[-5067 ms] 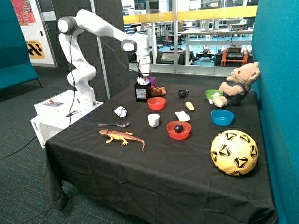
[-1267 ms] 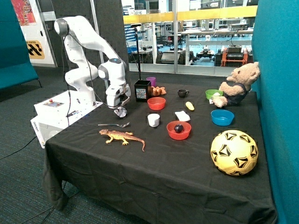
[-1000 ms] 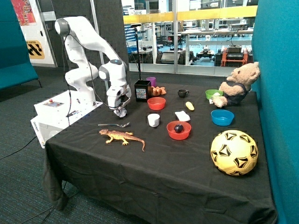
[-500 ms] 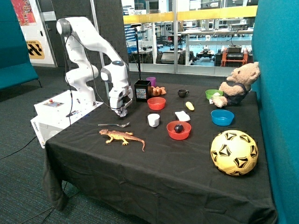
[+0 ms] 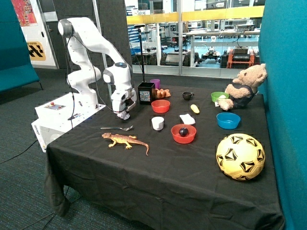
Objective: Throw away the rubbish paper
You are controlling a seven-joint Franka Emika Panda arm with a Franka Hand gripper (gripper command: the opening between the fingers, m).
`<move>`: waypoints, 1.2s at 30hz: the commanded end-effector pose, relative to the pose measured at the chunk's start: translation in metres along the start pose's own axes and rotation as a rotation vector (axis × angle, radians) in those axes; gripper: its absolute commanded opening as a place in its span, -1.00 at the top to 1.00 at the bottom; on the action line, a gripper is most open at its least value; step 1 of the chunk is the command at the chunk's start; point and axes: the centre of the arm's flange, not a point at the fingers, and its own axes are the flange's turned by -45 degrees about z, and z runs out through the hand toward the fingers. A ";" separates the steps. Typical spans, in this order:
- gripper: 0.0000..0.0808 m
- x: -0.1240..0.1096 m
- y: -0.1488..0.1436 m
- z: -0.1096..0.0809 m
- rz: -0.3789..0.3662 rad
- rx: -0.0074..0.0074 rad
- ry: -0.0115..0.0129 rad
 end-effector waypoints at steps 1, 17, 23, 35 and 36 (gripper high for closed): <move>1.00 -0.001 -0.006 -0.002 -0.005 0.0006 -0.0026; 1.00 0.002 -0.016 -0.027 -0.027 0.0007 -0.0026; 1.00 0.005 -0.022 -0.045 -0.050 0.0007 -0.0026; 1.00 0.015 -0.056 -0.087 -0.175 0.0009 -0.0026; 1.00 0.016 -0.059 -0.090 -0.180 0.0009 -0.0026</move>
